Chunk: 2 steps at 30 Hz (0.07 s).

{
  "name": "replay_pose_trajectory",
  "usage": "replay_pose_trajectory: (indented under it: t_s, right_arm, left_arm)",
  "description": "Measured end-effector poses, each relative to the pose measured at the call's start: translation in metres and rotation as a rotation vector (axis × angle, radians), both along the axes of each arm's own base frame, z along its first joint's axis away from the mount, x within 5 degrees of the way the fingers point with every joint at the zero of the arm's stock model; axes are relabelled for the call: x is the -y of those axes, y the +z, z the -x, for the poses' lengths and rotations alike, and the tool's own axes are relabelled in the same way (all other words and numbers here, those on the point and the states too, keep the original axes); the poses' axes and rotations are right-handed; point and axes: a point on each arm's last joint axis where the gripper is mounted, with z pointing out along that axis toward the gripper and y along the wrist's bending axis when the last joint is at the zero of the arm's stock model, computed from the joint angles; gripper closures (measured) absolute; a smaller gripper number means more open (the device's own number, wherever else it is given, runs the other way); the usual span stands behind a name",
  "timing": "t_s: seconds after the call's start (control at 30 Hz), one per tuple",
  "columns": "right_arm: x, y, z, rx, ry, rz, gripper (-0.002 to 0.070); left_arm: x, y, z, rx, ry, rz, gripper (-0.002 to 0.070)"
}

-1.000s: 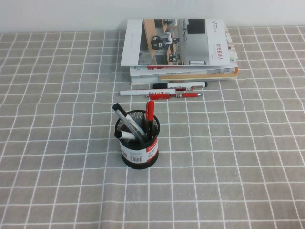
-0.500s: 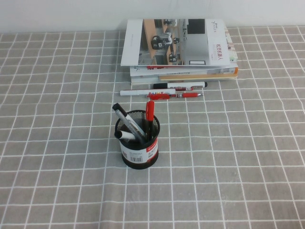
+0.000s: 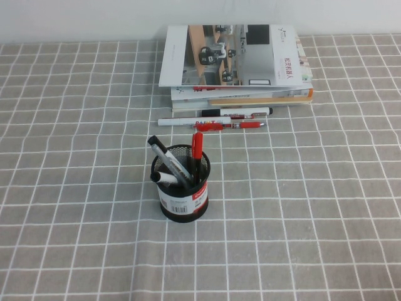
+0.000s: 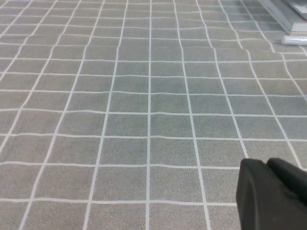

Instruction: Put the pen into the pen holder

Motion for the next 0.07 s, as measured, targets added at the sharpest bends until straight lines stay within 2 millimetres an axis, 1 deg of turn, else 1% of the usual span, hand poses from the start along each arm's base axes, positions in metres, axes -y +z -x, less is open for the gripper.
replay_pose_trajectory:
  t_s: [0.07]
  right_arm:
    - [0.0000,0.0000,0.0000,0.000,0.000,0.000,0.0689]
  left_arm:
    - [0.0000,0.0000,0.0000,0.000,0.000,0.000,0.0678]
